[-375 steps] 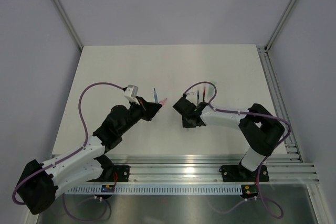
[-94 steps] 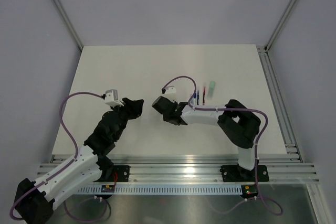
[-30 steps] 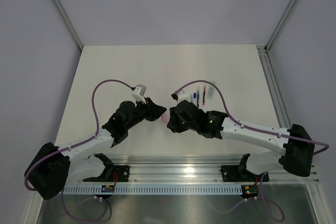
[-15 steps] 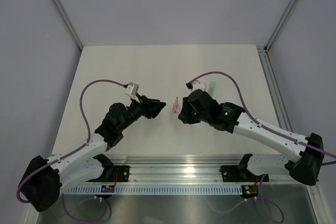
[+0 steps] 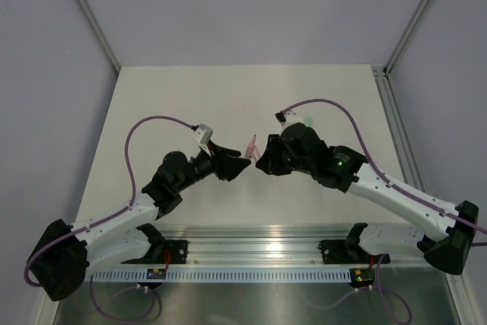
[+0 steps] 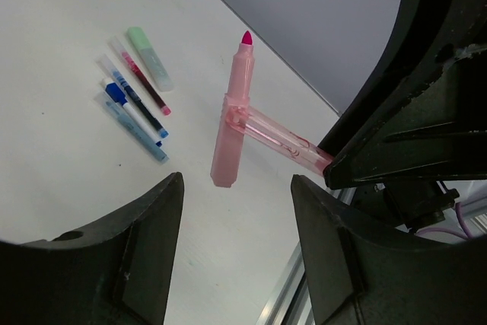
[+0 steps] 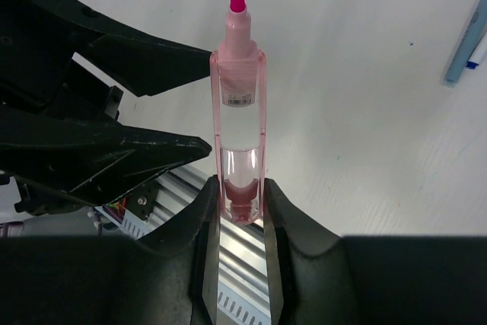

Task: Insert the pens into the pen caps

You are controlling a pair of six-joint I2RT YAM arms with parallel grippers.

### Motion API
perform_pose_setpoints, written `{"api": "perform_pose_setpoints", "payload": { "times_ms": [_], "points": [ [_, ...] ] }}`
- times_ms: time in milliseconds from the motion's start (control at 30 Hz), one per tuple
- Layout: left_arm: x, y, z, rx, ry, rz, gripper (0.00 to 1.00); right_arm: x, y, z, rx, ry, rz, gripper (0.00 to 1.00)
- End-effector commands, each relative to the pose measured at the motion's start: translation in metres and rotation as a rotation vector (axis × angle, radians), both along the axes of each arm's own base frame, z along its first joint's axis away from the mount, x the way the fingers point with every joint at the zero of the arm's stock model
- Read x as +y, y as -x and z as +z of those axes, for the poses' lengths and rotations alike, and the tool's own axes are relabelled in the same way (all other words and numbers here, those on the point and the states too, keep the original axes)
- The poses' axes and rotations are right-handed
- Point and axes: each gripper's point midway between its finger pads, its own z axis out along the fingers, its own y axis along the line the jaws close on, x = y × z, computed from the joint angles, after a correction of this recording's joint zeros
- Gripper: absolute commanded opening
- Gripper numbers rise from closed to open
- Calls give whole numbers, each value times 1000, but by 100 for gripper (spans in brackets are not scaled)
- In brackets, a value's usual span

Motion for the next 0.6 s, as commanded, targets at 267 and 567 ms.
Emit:
{"api": "perform_pose_setpoints", "payload": {
  "times_ms": [267, 567],
  "points": [
    [-9, 3, 26, -113, 30, -39, 55, 19, 16, 31, 30, -158, 84, 0],
    [-7, 2, 25, -109, 29, -25, 28, 20, 19, 25, 46, -162, 95, 0]
  ]
}}
